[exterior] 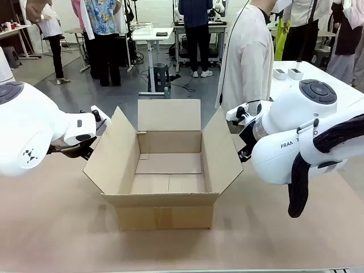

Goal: Wrap the clocks to prevent damage.
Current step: Open the side flaps of the Package Box.

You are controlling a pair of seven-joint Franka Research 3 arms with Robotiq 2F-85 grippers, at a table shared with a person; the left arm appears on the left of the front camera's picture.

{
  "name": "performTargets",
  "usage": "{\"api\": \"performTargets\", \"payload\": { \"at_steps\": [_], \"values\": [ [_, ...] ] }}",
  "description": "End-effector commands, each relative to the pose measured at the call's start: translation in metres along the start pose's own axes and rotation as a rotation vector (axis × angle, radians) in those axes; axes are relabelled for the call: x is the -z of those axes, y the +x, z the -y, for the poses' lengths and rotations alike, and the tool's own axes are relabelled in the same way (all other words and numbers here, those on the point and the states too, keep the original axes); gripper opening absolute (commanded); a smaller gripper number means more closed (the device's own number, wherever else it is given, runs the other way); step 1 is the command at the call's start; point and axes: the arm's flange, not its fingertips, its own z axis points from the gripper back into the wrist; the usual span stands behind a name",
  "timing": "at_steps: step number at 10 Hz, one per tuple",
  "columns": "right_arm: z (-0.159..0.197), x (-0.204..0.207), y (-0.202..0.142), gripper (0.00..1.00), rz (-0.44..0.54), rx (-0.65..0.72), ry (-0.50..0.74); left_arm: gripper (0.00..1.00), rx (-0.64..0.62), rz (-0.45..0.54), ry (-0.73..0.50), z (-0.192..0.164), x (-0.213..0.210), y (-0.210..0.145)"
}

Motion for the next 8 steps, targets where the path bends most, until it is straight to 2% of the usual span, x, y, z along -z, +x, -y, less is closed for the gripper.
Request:
{"api": "performTargets", "payload": {
  "at_steps": [1, 8],
  "values": [
    [0.0000, 0.0000, 0.0000, 1.00, 0.000, 0.000, 0.000, 1.00, 0.000, 0.000, 0.000, 0.0001, 0.0000, 0.0000],
    [0.0000, 0.0000, 0.0000, 1.00, 0.000, 0.000, 0.000, 1.00, 0.000, 0.000, 0.000, 0.0001, 0.0000, 0.0000]
  ]
}}
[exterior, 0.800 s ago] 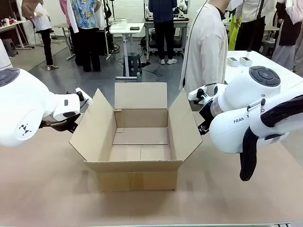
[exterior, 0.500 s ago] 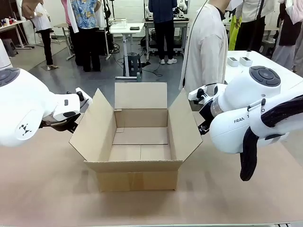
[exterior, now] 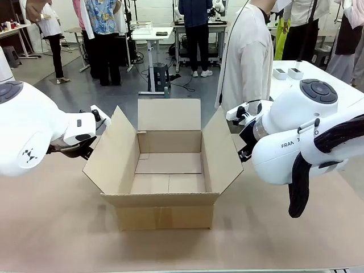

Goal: Wrap the clocks to prevent damage.
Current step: Open the side flaps of the Package Box.

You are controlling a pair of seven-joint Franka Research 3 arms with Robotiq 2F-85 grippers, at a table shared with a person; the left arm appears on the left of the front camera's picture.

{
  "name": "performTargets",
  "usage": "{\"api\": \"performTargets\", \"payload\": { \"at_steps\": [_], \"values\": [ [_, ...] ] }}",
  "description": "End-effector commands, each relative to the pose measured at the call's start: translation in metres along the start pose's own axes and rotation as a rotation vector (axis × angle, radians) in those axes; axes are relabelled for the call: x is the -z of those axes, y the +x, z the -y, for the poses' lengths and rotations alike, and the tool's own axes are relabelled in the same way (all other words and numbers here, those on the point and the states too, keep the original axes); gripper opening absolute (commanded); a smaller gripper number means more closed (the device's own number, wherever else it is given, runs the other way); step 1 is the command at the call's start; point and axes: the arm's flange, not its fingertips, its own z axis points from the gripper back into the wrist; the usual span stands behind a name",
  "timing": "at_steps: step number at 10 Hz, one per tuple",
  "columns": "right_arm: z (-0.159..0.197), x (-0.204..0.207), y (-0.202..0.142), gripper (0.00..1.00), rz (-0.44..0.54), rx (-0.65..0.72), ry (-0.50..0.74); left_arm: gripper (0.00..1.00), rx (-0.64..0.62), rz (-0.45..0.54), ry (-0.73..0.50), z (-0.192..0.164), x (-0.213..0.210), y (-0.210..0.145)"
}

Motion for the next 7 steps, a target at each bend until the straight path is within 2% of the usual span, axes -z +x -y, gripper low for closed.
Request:
{"api": "performTargets", "payload": {
  "at_steps": [1, 4, 6, 7],
  "values": [
    [0.000, 0.000, 0.000, 1.00, 0.000, 0.000, 0.000, 1.00, 0.000, 0.000, 0.000, 0.000, 0.000, 0.000],
    [0.000, 0.000, 0.000, 1.00, 0.000, 0.000, 0.000, 1.00, 0.000, 0.000, 0.000, 0.000, 0.000, 0.000],
    [-0.007, -0.089, 0.006, 1.00, -0.049, -0.157, 0.004, 1.00, 0.195, -0.009, 0.032, -0.034, -0.092, -0.002],
    [-0.005, -0.133, 0.007, 1.00, -0.069, -0.180, -0.012, 1.00, 0.213, -0.019, 0.008, -0.047, -0.132, -0.004]
  ]
}}
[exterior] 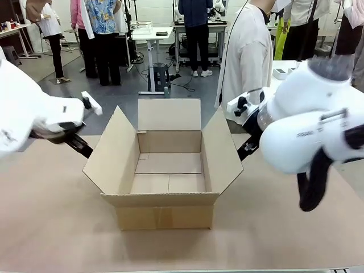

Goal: Wrap the clocks to prevent damage.
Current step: Open the side flaps of the Package Box.

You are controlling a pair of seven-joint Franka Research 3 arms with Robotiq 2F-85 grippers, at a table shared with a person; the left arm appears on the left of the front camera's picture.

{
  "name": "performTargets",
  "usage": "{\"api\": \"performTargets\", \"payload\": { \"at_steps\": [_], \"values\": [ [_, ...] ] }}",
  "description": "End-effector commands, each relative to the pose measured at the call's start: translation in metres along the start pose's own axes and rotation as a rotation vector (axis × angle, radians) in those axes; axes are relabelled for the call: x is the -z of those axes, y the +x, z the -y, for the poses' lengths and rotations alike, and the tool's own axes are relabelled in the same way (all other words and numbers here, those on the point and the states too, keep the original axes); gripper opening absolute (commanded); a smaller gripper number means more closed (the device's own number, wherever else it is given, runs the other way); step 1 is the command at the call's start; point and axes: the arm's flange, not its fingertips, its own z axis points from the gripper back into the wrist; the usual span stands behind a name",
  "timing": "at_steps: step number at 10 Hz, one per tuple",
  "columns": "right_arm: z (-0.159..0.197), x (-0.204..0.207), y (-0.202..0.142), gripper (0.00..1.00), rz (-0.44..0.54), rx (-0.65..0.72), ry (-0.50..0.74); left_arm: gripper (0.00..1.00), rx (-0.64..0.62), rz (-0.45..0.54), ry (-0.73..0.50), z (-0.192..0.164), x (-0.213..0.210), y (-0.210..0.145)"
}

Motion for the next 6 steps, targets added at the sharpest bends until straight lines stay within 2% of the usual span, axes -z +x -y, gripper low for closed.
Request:
{"api": "performTargets", "payload": {
  "at_steps": [1, 2, 4, 6],
  "values": [
    [0.001, -0.106, -0.005, 1.00, -0.061, -0.069, -0.022, 1.00, 0.118, -0.043, -0.028, -0.034, -0.092, -0.009],
    [-0.002, -0.147, 0.000, 1.00, -0.084, -0.094, -0.046, 1.00, 0.175, -0.072, -0.044, -0.046, -0.123, 0.003],
    [-0.024, -0.229, 0.000, 1.00, -0.014, -0.128, -0.134, 1.00, 0.213, -0.014, -0.073, -0.040, -0.186, -0.005],
    [-0.035, -0.267, -0.007, 1.00, 0.075, -0.126, -0.160, 1.00, 0.242, 0.054, -0.089, -0.054, -0.221, 0.009]
  ]
}}
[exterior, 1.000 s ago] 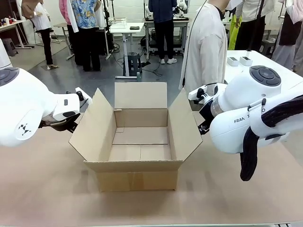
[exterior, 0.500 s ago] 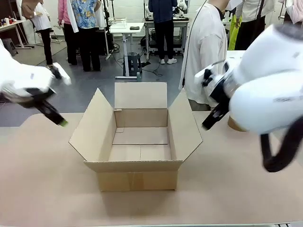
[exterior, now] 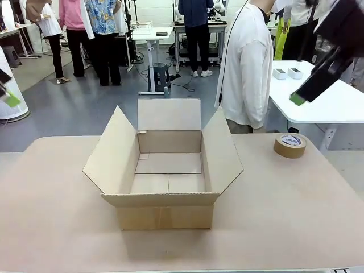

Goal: Wrap the clocks to prevent damage.
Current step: Open the side flaps of the Package Box.

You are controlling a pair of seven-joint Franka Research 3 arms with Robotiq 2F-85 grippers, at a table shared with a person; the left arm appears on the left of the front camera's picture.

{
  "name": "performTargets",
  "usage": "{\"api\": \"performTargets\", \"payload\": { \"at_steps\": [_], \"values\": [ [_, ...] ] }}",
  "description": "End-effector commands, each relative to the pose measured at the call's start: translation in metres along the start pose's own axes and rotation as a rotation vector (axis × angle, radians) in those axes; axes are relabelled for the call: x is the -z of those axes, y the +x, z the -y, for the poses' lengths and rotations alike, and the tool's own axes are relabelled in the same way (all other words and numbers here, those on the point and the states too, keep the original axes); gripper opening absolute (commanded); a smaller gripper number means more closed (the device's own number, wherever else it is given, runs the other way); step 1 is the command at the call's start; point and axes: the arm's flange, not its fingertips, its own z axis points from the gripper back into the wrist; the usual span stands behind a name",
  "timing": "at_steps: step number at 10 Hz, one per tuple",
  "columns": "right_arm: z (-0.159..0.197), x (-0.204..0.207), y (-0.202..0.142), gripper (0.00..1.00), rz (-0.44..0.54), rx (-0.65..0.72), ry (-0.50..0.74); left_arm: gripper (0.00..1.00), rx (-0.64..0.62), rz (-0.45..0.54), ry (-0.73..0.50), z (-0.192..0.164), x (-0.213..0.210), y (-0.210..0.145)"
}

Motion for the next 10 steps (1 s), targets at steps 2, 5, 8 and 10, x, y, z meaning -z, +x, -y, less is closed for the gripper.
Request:
{"api": "performTargets", "payload": {
  "at_steps": [2, 5, 8, 10],
  "values": [
    [0.004, 0.017, -0.012, 1.00, 0.109, 0.039, -0.010, 1.00, 0.015, 0.113, -0.040, -0.001, -0.010, -0.002],
    [0.000, -0.009, 0.000, 1.00, 0.033, 0.001, -0.011, 1.00, 0.004, 0.031, -0.002, -0.004, -0.010, 0.004],
    [0.000, -0.009, 0.000, 1.00, 0.033, 0.001, -0.011, 1.00, 0.004, 0.031, -0.002, -0.004, -0.010, 0.004],
    [0.024, -0.005, -0.005, 1.00, 0.156, -0.113, 0.274, 1.00, 0.125, 0.153, -0.199, -0.024, -0.015, 0.006]
  ]
}}
